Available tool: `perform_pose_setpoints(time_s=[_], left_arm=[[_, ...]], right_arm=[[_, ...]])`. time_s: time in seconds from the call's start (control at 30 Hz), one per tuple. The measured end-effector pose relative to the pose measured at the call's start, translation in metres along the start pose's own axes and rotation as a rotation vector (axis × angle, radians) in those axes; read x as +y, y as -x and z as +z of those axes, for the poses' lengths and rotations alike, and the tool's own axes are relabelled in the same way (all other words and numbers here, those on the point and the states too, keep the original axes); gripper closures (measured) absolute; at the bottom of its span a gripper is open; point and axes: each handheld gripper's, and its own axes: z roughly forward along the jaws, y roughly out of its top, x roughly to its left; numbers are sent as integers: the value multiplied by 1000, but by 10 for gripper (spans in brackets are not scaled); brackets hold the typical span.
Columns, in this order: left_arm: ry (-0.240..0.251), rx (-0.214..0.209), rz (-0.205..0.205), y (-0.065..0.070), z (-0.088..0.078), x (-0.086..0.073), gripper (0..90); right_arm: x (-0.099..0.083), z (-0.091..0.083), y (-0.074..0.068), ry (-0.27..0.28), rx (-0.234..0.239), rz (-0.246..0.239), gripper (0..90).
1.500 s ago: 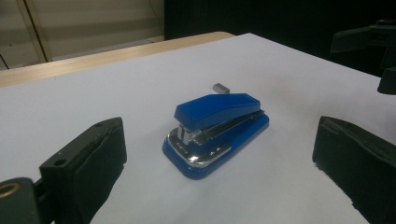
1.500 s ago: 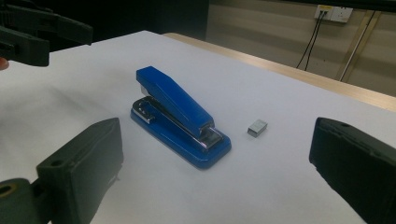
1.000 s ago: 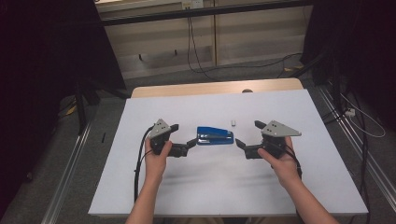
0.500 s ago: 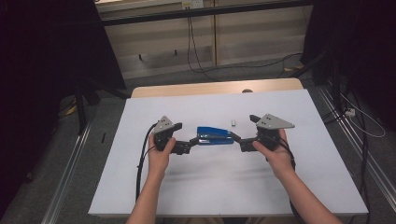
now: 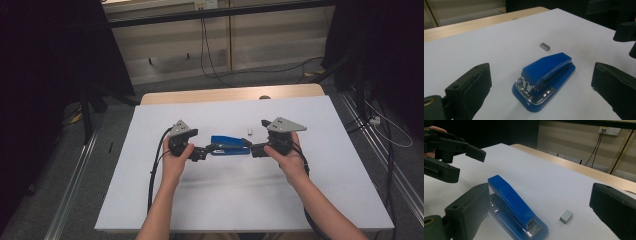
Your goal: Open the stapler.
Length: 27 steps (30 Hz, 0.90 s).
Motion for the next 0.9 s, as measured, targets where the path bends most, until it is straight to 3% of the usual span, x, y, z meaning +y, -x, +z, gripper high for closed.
perform_pose_setpoints(time_s=[0.07, 0.33, 0.9], left_arm=[[-24, 0, 1, -2, 3, 0, 29], [-42, -39, 4, -6, 14, -2, 63], [-133, -38, 64, -9, 24, -11, 231]], right_arm=[[2, 2, -1, 0, -1, -1, 30], [4, 12, -5, -10, 3, -7, 32], [7, 23, -11, -40, 3, -21, 33]])
